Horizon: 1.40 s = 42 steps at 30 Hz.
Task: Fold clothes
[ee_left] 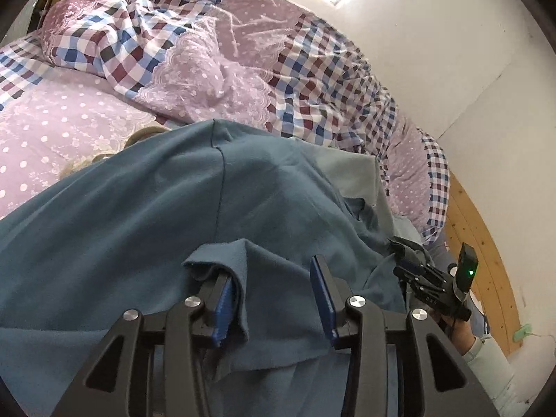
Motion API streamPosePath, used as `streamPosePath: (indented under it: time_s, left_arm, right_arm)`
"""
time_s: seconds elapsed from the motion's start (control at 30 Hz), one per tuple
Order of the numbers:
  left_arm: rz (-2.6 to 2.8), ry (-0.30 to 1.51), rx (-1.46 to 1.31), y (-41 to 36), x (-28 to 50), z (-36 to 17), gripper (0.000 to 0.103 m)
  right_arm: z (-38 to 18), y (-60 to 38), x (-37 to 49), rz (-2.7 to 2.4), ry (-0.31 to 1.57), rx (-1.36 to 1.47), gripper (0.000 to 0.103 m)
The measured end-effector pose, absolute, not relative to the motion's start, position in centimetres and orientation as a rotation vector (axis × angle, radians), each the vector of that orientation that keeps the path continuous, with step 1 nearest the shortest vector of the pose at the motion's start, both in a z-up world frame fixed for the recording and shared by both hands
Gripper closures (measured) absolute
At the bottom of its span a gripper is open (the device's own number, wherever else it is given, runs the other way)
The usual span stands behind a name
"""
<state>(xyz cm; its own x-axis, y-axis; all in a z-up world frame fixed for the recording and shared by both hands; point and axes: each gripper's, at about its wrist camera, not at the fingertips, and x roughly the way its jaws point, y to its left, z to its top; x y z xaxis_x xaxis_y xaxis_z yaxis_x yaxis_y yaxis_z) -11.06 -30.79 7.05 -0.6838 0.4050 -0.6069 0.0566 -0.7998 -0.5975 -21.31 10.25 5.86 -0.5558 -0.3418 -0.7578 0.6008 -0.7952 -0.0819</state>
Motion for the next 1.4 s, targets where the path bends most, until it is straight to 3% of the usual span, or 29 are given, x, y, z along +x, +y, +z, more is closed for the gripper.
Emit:
streamPosePath:
  time_s: [0.07, 0.1, 0.13, 0.17, 0.33, 0.53, 0.73, 0.83, 1.0, 1.2, 1.23, 1.33, 1.4]
  left_arm:
    - [2.573, -0.900, -1.162, -30.9, -11.6, 6.9, 0.060]
    - [2.577, -0.908, -1.163, -31.0, -11.9, 6.9, 0.075]
    - [2.589, -0.906, -1.150, -31.1, -11.9, 7.1, 0.100]
    - [2.606, -0.891, -1.120, -31.0, -11.5, 7.5, 0.102]
    - [2.628, -0.771, -0.804, -30.4, -6.9, 9.9, 0.102]
    - [2.647, -0.758, -0.864, -31.1, -6.0, 8.2, 0.102]
    - [2.655, -0.741, -0.876, -31.3, -6.2, 7.9, 0.102]
    - [2.665, -0.718, -0.880, -31.2, -6.2, 8.2, 0.102]
    - [2.676, -0.700, -0.872, -31.3, -6.3, 8.5, 0.102]
    - [2.675, -0.696, -0.873, -31.3, -6.2, 8.6, 0.102]
    - [2.674, -0.699, -0.872, -31.3, -6.2, 8.6, 0.102]
    - [2.668, -0.704, -0.863, -31.4, -5.9, 8.5, 0.102]
    - [2.661, -0.718, -0.862, -31.4, -5.8, 8.2, 0.102]
  right_arm:
    - [5.8, 10.0, -21.2, -2.310, 0.465, 1.020, 0.059]
    - [5.7, 9.8, -21.1, -2.298, 0.491, 1.008, 0.059]
    - [5.6, 9.7, -21.1, -2.287, 0.521, 0.996, 0.059]
    - [5.5, 9.6, -21.0, -2.280, 0.561, 0.990, 0.059]
    - [5.2, 8.7, -20.4, -2.153, 0.763, 0.929, 0.059]
    - [2.7, 5.8, -20.2, -1.988, 1.078, 0.928, 0.059]
    - [0.5, 3.9, -20.6, -1.908, 1.221, 0.922, 0.060]
    - [0.6, 3.9, -20.7, -1.943, 1.271, 0.919, 0.103]
    - [1.3, 5.3, -20.5, -2.005, 1.272, 0.892, 0.103]
    - [3.6, 7.2, -22.7, -2.004, 1.076, 0.979, 0.103]
    - [3.4, 7.1, -22.9, -1.965, 1.083, 1.001, 0.100]
    - [2.8, 6.6, -22.9, -1.894, 1.145, 1.025, 0.071]
    - [2.3, 6.1, -23.1, -1.865, 1.175, 1.038, 0.065]
